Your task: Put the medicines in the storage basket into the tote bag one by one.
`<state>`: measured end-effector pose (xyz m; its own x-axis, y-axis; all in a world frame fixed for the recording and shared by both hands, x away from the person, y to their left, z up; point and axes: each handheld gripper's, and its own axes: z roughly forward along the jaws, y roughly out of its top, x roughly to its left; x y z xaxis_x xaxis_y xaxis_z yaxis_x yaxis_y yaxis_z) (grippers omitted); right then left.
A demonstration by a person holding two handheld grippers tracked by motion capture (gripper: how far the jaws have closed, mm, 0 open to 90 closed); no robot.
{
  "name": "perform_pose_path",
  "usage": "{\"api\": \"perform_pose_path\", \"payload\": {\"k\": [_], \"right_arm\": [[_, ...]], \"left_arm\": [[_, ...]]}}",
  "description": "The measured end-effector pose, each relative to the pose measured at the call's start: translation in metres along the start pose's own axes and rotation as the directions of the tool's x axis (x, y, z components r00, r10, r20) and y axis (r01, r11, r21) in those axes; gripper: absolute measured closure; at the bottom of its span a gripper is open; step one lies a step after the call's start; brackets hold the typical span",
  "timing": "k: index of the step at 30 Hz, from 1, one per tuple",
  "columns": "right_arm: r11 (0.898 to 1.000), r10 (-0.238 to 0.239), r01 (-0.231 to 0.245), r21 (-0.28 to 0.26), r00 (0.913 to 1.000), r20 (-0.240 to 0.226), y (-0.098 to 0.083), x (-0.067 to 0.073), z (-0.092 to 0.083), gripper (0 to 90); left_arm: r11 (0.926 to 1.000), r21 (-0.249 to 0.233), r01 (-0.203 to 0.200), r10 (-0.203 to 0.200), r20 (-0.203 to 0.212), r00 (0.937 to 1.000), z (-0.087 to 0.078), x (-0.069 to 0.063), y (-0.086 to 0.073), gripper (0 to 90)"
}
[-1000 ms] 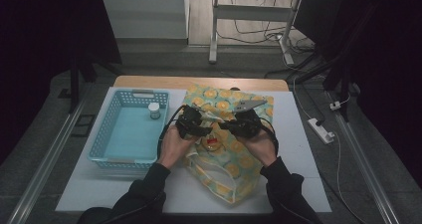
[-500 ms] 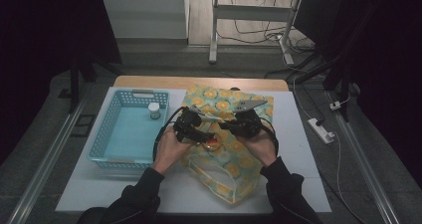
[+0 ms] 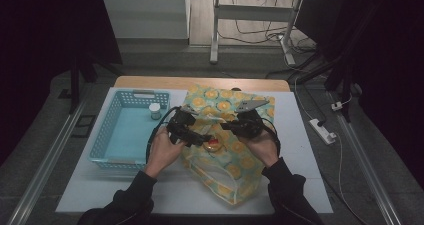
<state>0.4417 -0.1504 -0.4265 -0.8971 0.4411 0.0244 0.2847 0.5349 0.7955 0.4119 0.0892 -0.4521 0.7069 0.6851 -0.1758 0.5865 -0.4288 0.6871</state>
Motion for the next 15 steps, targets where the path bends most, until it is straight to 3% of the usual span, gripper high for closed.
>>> {"api": "perform_pose_path", "payload": {"k": [6,15], "right_arm": [[1.000,-0.001,0.001,0.002,1.0000,-0.001,0.000,0.000,0.001,89.7],[1.000,-0.001,0.001,0.003,1.0000,0.000,0.000,0.000,0.001,89.7]], "left_arm": [[0.9997,0.015,-0.017,0.017,0.013,0.9998,-0.008,0.005,-0.006,0.7],[0.9992,-0.031,0.026,-0.026,0.020,0.9995,-0.028,0.023,-0.015,0.0]]}}
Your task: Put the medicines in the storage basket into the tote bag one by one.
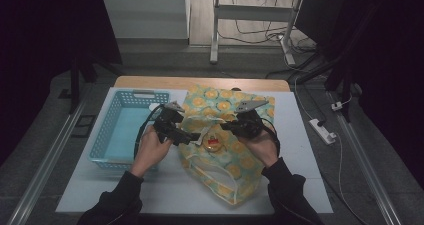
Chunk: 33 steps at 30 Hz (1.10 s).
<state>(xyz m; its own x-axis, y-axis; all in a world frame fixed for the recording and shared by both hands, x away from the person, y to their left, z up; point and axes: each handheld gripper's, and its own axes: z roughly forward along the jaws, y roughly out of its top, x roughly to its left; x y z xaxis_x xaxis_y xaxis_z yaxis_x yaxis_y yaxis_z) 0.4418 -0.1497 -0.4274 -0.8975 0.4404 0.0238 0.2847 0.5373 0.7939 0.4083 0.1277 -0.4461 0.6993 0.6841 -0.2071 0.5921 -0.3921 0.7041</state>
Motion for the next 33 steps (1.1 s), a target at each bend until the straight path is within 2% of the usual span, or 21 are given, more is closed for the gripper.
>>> {"api": "perform_pose_path", "payload": {"k": [7,13,17,21,27,33], "right_arm": [[1.000,-0.002,0.002,0.002,1.0000,-0.002,0.000,0.000,0.001,89.7],[1.000,-0.001,0.001,0.001,1.0000,0.000,0.000,0.000,0.001,89.7],[1.000,-0.003,0.003,0.003,1.0000,-0.002,0.000,0.000,0.001,89.7],[1.000,-0.003,0.003,0.004,1.0000,-0.001,0.000,0.000,0.001,89.7],[1.000,-0.003,0.003,0.003,1.0000,0.000,0.000,0.000,0.001,89.7],[1.000,-0.005,0.005,0.007,1.0000,-0.001,0.000,0.001,0.002,89.7]], "left_arm": [[0.9993,-0.032,0.020,-0.021,-0.028,0.9994,-0.016,0.015,-0.007,0.0],[0.9994,-0.026,0.024,-0.026,-0.075,0.9969,-0.025,0.029,-0.013,0.0],[0.9993,0.000,0.037,-0.037,-0.086,0.9956,-0.029,0.039,-0.016,0.0],[0.9988,0.015,0.046,-0.044,-0.115,0.9924,-0.032,0.050,-0.018,0.0],[0.9974,0.012,0.071,-0.068,-0.173,0.9826,-0.038,0.068,-0.020,0.0],[0.9943,0.005,0.107,-0.103,-0.233,0.9669,-0.041,0.088,-0.021,0.0]]}}
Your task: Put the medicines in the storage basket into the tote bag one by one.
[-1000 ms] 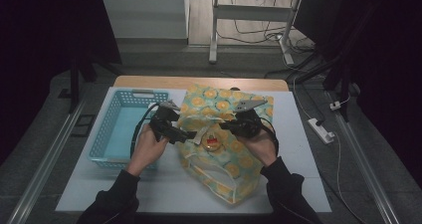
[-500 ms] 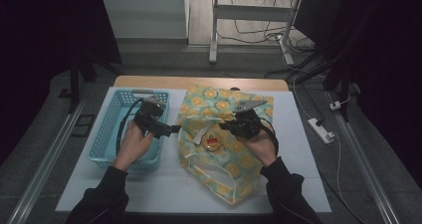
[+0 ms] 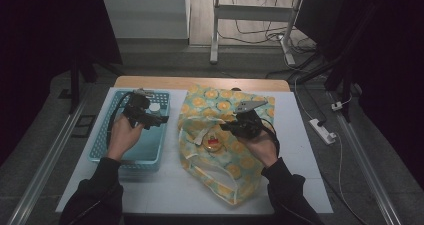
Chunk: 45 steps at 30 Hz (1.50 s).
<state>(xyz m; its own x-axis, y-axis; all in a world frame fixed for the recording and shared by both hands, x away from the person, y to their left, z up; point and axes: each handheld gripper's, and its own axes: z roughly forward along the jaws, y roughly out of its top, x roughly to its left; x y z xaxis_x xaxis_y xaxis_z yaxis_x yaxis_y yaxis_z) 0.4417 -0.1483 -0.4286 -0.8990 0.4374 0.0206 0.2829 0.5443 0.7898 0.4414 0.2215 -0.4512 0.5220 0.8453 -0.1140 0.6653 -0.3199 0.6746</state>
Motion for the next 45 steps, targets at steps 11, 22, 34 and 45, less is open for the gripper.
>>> {"api": "perform_pose_path", "payload": {"k": [11,22,34,45], "right_arm": [[1.000,0.001,-0.001,0.001,1.0000,-0.001,0.000,0.000,0.001,89.7],[1.000,0.001,-0.001,0.003,1.0000,-0.002,-0.001,-0.001,0.001,89.7],[1.000,0.001,-0.001,0.003,1.0000,-0.002,-0.001,-0.001,0.000,89.7],[1.000,0.000,0.000,0.002,1.0000,-0.002,-0.001,0.000,0.000,89.7]], "left_arm": [[0.9960,0.044,0.078,-0.076,-0.049,0.9959,0.017,0.029,0.009,0.0],[0.9887,0.097,0.114,-0.099,-0.142,0.9848,0.039,0.043,0.013,0.0],[0.9724,0.188,0.139,-0.114,-0.136,0.9841,0.062,0.051,0.014,4.4],[0.9669,0.214,0.139,-0.110,-0.140,0.9840,0.066,0.051,0.013,40.4]]}}
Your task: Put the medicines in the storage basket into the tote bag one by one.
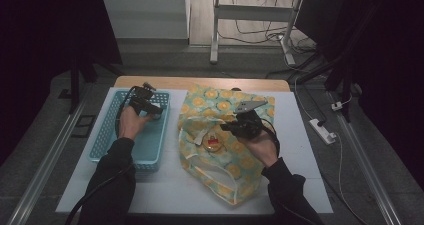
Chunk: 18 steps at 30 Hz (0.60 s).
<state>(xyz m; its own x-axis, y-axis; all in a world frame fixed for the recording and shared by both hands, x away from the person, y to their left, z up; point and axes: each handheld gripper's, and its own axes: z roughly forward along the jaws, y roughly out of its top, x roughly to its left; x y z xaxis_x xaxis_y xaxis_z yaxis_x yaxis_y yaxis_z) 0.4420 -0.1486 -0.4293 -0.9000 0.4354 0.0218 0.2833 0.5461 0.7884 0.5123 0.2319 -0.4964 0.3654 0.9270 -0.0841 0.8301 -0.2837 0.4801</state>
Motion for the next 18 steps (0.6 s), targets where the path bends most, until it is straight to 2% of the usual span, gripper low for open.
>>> {"api": "perform_pose_path", "payload": {"k": [2,3,7,11,18], "right_arm": [[1.000,-0.001,0.001,0.000,1.0000,0.001,0.000,0.001,0.000,89.7],[1.000,-0.002,0.002,0.000,1.0000,0.000,0.000,0.001,0.000,89.7],[1.000,-0.001,0.001,0.001,1.0000,0.001,0.000,0.001,0.000,89.7],[1.000,0.000,0.000,-0.001,1.0000,0.002,0.000,0.000,0.000,89.7],[1.000,0.000,0.000,-0.001,1.0000,0.001,0.000,0.001,0.000,89.7]], "left_arm": [[1.0000,-0.004,0.000,0.000,0.000,1.0000,-0.001,-0.001,0.000,49.2],[1.0000,0.002,0.009,-0.009,-0.013,0.9999,-0.001,-0.002,0.000,49.5],[0.9999,0.011,0.005,-0.005,-0.036,0.9994,-0.003,-0.005,0.000,50.0],[0.9998,-0.011,0.016,-0.016,-0.026,0.9995,-0.011,-0.005,0.000,50.1],[0.9981,-0.060,0.012,-0.013,-0.009,0.9999,-0.027,-0.009,-0.003,50.1]]}}
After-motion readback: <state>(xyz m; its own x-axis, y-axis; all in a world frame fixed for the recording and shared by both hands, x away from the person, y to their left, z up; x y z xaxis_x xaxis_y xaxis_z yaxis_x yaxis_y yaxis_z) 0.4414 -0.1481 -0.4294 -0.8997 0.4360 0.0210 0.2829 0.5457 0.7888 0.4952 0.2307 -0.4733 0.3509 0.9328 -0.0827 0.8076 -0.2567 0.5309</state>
